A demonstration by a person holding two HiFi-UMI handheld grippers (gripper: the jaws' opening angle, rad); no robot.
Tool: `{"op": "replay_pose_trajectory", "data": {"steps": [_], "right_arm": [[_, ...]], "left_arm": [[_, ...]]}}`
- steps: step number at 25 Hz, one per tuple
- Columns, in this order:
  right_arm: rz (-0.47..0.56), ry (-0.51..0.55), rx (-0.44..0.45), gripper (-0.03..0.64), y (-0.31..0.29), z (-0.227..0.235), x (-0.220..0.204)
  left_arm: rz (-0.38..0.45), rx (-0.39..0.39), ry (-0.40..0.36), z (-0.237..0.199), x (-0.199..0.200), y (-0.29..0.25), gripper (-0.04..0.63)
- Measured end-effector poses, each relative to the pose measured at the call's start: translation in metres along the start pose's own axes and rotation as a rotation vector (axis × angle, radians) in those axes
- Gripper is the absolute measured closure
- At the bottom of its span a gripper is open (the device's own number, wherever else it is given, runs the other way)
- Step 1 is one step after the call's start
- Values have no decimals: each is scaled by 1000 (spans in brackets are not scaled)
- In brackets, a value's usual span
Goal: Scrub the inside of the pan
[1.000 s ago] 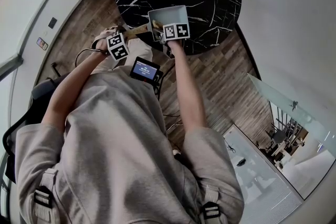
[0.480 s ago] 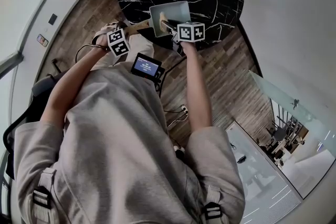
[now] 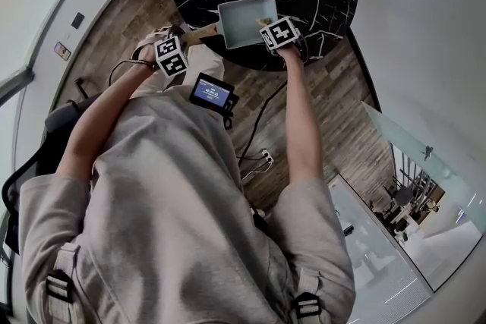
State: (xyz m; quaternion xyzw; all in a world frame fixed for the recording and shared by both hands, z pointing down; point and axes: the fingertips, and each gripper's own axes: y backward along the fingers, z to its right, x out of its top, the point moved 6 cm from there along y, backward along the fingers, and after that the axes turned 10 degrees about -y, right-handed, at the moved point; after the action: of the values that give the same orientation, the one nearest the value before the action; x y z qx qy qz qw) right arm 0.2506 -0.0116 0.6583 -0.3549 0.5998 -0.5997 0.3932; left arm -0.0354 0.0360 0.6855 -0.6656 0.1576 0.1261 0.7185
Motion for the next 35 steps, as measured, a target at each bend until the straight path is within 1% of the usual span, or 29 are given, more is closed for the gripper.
{"op": "replay_pose_trajectory", "data": {"steps": [3,6,10,13,15,22,28,35], "right_arm": [[-81,-10,16,574,-16,-3,-5],[-131,-56,49,574,-25,-7,-7],[-153,-148,123,574,-32,-9,-6],[-171,-157,167,574,-34,-16,-4],[-179,-164,216,574,-36,-27,-3],[-175,-238,418,574,-40,-66,4],[-147,-379,607,574,-38,-88,4],[-91,-491,731,574,-31,-100,4]], "left_arm": [[2,-2,34,0,1,0,509],[-8,4,50,-2,-2,0,511],[-19,-3,70,1,-3,0,511],[-23,-4,83,1,-3,0,511],[-25,-4,90,1,-3,0,509],[-31,-8,109,1,-2,0,506],[-32,-19,129,1,-2,0,502],[-38,-24,131,2,-3,-2,502]]}}
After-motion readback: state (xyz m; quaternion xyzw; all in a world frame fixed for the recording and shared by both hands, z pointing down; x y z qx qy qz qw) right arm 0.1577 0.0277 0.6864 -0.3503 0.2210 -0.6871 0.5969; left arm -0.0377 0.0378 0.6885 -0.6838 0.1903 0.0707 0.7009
